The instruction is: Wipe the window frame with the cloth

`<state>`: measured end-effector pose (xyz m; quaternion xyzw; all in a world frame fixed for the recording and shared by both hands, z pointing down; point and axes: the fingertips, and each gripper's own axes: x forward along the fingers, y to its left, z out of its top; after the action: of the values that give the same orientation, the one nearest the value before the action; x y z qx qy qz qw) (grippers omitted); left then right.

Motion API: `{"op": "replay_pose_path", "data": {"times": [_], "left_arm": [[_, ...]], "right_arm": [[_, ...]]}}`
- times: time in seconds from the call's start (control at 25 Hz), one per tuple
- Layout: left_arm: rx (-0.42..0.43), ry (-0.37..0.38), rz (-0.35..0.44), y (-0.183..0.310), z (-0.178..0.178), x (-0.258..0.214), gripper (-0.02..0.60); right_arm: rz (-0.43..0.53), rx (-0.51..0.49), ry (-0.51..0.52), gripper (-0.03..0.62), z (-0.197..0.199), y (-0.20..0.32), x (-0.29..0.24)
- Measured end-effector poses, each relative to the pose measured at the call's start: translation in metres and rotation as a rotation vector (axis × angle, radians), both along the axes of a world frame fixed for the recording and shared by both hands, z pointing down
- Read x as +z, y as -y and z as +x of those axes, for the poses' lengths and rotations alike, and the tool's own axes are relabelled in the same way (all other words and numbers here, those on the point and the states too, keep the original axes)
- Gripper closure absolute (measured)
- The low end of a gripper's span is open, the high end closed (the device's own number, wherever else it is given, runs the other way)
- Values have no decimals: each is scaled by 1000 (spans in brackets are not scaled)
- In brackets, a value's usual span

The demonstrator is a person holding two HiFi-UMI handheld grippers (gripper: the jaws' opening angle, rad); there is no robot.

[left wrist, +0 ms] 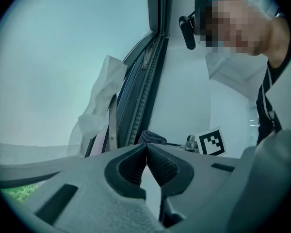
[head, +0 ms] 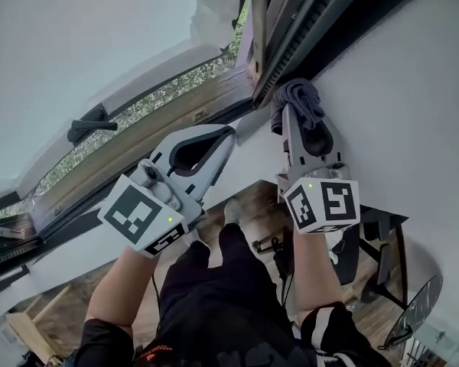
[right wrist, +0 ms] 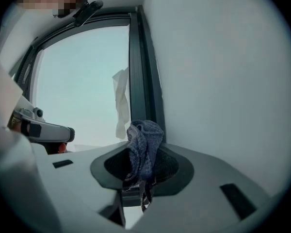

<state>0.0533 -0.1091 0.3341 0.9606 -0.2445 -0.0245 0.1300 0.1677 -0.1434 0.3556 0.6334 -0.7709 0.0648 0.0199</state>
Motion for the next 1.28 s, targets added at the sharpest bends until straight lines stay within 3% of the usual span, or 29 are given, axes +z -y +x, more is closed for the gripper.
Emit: {"op": "replay_pose_path", "data": {"times": [0.48, 1.04, 1.28], "left_arm": [[9, -64, 190, 6, -12, -110, 561], [22, -108, 359, 2, -17, -195, 561], [12, -121, 391, 0, -24, -213, 561]], "right_arm": [[251, -14, -152, 491, -14, 0, -161], [540, 14, -288, 491, -23, -13, -327], [629, 28, -325, 491, -28, -17, -382]]}}
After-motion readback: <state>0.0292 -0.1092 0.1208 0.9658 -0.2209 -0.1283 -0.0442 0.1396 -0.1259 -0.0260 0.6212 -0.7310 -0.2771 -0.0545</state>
